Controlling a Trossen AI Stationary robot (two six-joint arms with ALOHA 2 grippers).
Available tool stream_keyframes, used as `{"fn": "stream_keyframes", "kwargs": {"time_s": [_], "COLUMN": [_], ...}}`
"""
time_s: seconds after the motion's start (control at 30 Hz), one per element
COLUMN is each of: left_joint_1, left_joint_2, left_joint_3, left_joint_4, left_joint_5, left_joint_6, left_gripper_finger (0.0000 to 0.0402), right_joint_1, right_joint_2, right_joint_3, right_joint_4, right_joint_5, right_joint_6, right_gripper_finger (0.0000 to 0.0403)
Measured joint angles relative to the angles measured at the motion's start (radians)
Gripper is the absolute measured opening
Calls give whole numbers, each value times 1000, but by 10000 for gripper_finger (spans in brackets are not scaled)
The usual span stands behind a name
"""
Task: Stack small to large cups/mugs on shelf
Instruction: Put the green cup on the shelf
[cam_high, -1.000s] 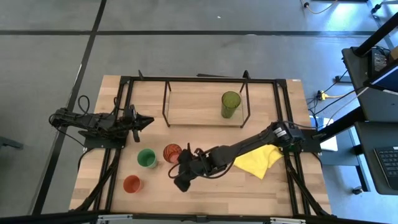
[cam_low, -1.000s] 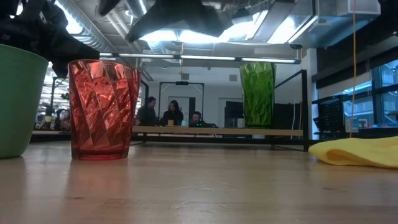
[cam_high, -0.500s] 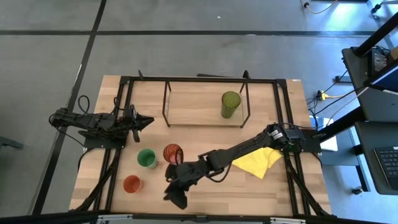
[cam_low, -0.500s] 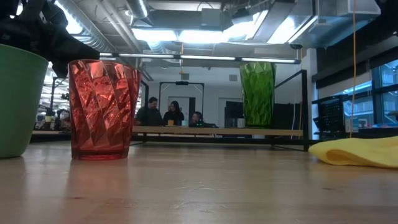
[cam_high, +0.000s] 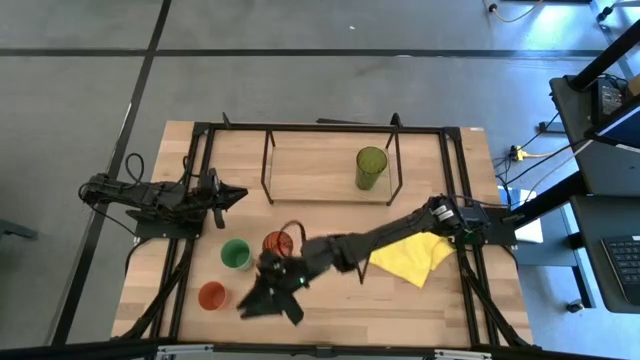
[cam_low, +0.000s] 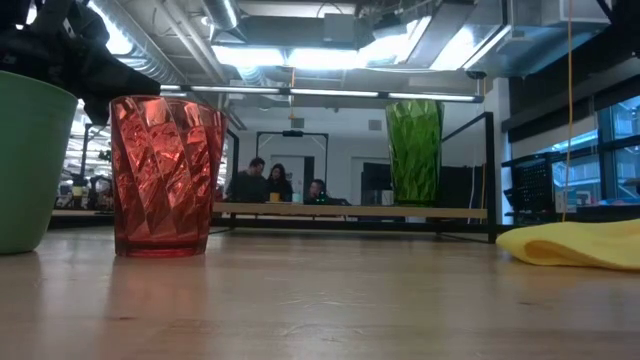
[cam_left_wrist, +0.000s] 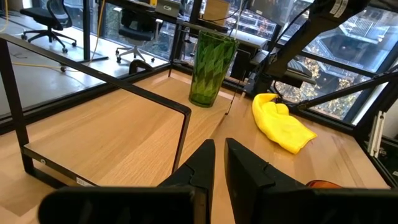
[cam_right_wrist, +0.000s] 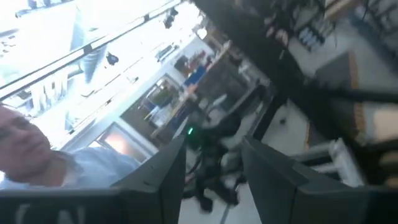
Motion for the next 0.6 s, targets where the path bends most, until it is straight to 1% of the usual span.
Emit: {"fn": "stream_keyframes", "kwargs": {"time_s": [0.1, 0.17, 0.3, 0.37, 0.43, 0.5, 0.6], "left_joint_1": [0, 0, 0, 0, 0, 0, 0], "left_joint_2": [0, 0, 0, 0, 0, 0, 0], "left_joint_3": [0, 0, 0, 0, 0, 0, 0], "left_joint_4": [0, 0, 0, 6, 35, 86, 206], "left_joint_5": [0, 0, 0, 0, 1, 15, 52], "left_joint_6": [0, 0, 0, -1, -26, -89, -141], "left_gripper_finger": [30, 30, 30, 30, 30, 30, 30], "right_joint_1": [-48, -82, -160, -200, -234, -255, -260], "right_joint_2": [0, 0, 0, 0, 0, -1, -31], "right_joint_3": [16, 44, 138, 197, 264, 317, 293], "right_joint_4": [22, 22, 15, 6, -44, -108, -114], "right_joint_5": [-8, -38, -77, -90, -94, -81, -1], "right_joint_6": [-8, -11, -15, -45, -110, -195, -344], "right_gripper_finger": [158, 158, 158, 158, 158, 158, 158]}}
